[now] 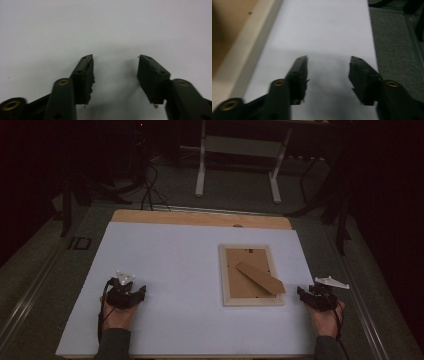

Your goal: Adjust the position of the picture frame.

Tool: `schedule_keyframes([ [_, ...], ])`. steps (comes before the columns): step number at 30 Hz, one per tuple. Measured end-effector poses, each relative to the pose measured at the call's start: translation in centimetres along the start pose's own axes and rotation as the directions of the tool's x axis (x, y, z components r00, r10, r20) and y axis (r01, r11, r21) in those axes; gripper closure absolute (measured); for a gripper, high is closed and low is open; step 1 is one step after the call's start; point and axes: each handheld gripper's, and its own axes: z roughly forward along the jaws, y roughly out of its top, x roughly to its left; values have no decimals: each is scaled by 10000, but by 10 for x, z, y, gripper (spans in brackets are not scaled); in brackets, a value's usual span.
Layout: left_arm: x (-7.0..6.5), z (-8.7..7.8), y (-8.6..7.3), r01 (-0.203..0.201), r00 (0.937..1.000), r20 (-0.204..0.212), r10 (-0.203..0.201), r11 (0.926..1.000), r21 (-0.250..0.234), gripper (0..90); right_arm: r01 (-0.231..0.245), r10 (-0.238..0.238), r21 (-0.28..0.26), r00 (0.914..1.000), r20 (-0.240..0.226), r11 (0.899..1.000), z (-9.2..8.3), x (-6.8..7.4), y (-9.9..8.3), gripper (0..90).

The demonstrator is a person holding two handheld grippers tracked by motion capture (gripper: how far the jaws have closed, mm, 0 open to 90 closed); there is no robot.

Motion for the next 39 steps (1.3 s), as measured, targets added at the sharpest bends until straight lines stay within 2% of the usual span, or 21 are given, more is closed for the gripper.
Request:
schedule_keyframes([
  [1, 1, -3, 1, 19, 10000, 60, -18, 9998, -209, 504, 53, -53, -35, 9999, -133, 10000, -1, 1, 1, 531],
  [4, 2, -7, 3, -12, 9998, 173, 17, 9996, -292, 532, 153, -156, -158, 9997, -187, 9998, -2, 2, 2, 538],
  [5, 2, -10, 6, -222, 9993, 287, 232, 9991, -354, 532, 132, -136, -190, 9997, -206, 9997, -3, 3, 2, 539],
  [7, 3, -11, 8, -228, 9971, 717, 253, 9991, -357, 536, 81, -89, -343, 9997, -235, 9994, -5, 3, 4, 538],
  [10, 5, -13, 9, -180, 9872, 1581, 225, 9994, -302, 541, -61, 43, -429, 9991, -417, 9991, -7, 3, 6, 525],
  [12, 4, -17, 12, -528, 9840, 1688, 574, 9981, -314, 541, -59, 37, -432, 9988, -497, 9990, -8, 3, 7, 520],
  [14, 3, -20, 15, -708, 9802, 1811, 794, 9960, -536, 542, -69, 44, -396, 9980, -628, 9992, -7, 3, 7, 520],
  [15, 3, -21, 16, -676, 9794, 1861, 784, 9957, -638, 542, -69, 42, -354, 9971, -759, 9993, -6, 4, 8, 530],
  [17, 5, -21, 15, -563, 9770, 2011, 715, 9951, -807, 542, 27, -51, -330, 9974, -725, 9995, -6, 7, 8, 555],
  [21, 9, -18, 13, -279, 9738, 2229, 452, 9964, -799, 553, 326, -363, -551, 9971, -672, 9980, -9, 12, 11, 616],
  [24, 12, -16, 12, -165, 9729, 2287, 337, 9969, -766, 545, 367, -406, -592, 9970, -659, 9976, -10, 13, 10, 678],
  [27, 12, -14, 11, -107, 9745, 2229, 253, 9977, -664, 536, 524, -555, -455, 9959, -707, 9976, -8, 16, 10, 740],
  [30, 9, -14, 12, -237, 9743, 2222, 374, 9976, -643, 530, 575, -607, -425, 9951, -777, 9974, -7, 19, 10, 805],
  [33, 7, -12, 12, -402, 9749, 2169, 503, 9979, -510, 518, 407, -448, -466, 9948, -917, 9981, -6, 21, 10, 867],
  [39, 4, -9, 12, -595, 9729, 2218, 660, 9976, -355, 515, 413, -463, -486, 9932, -1072, 9980, -5, 24, 10, 883],
])
